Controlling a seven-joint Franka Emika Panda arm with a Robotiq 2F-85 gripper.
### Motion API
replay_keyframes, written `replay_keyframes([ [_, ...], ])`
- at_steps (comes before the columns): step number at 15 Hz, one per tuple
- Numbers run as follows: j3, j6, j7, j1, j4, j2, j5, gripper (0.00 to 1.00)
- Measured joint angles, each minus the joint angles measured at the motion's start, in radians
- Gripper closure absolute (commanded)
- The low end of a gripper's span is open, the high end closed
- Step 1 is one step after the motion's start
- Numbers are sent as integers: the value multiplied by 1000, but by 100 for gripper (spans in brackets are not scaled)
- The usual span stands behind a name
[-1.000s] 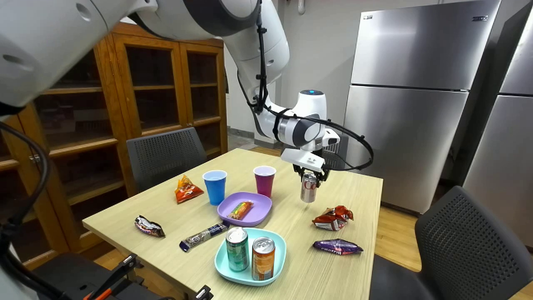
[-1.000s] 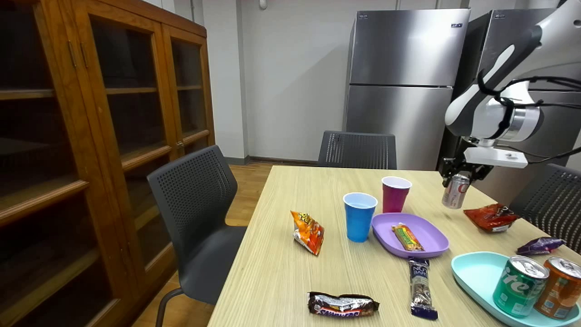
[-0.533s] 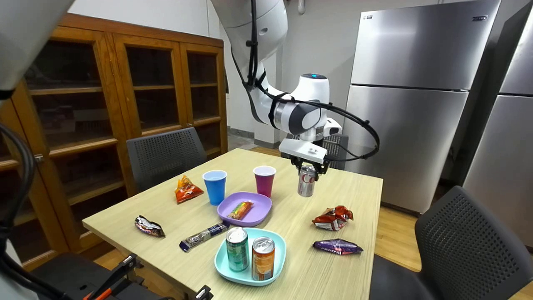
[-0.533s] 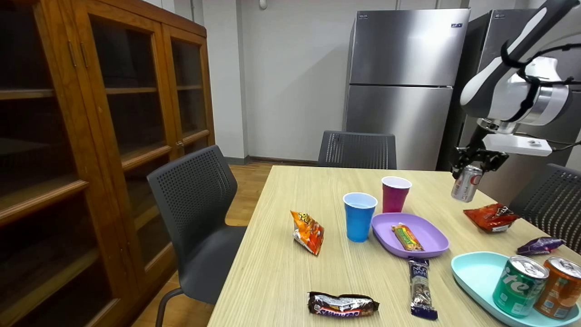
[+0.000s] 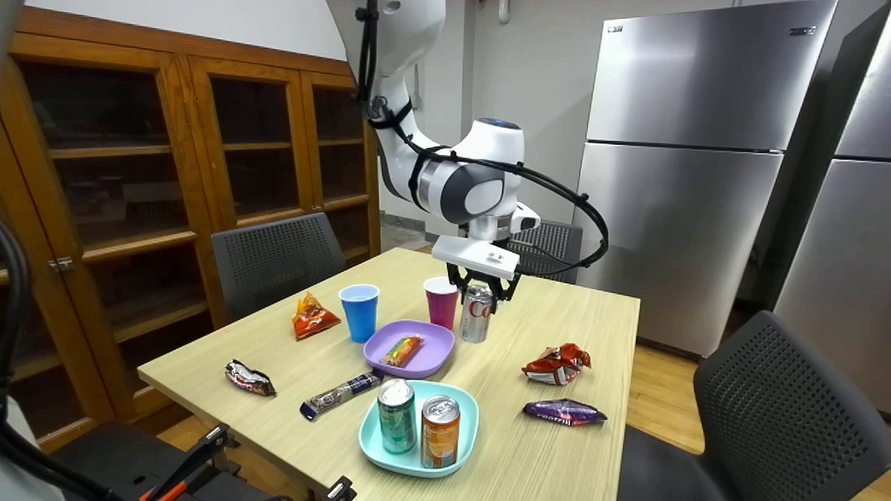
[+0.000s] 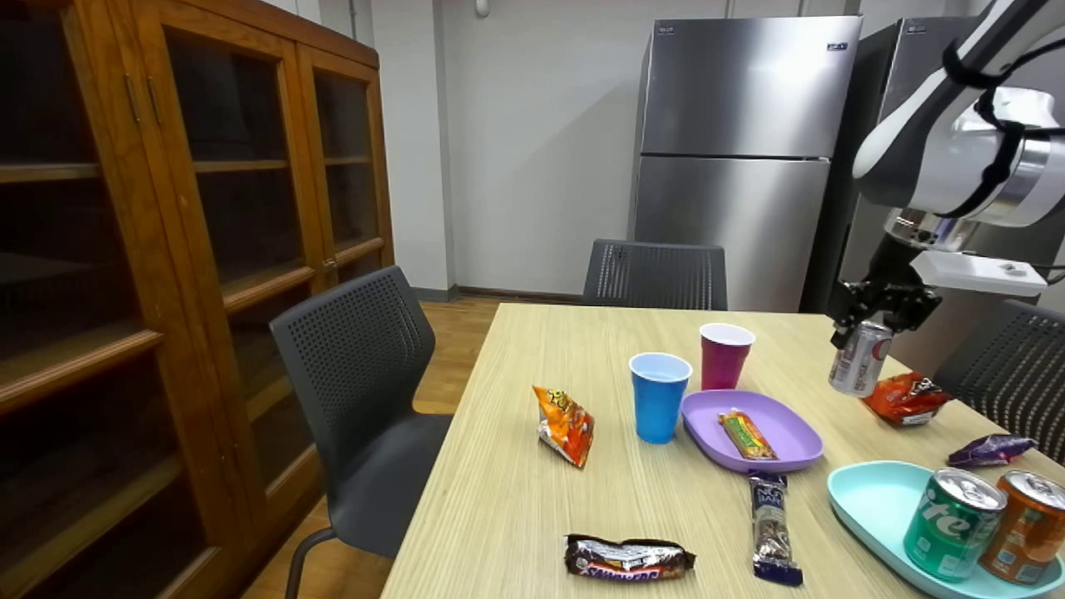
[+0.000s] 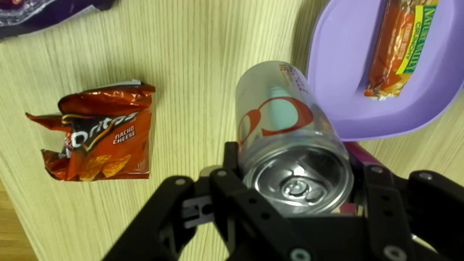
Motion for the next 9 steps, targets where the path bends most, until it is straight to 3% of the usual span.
replay_keyframes([
  [9, 4, 161, -8, 2, -232, -89, 7, 62],
])
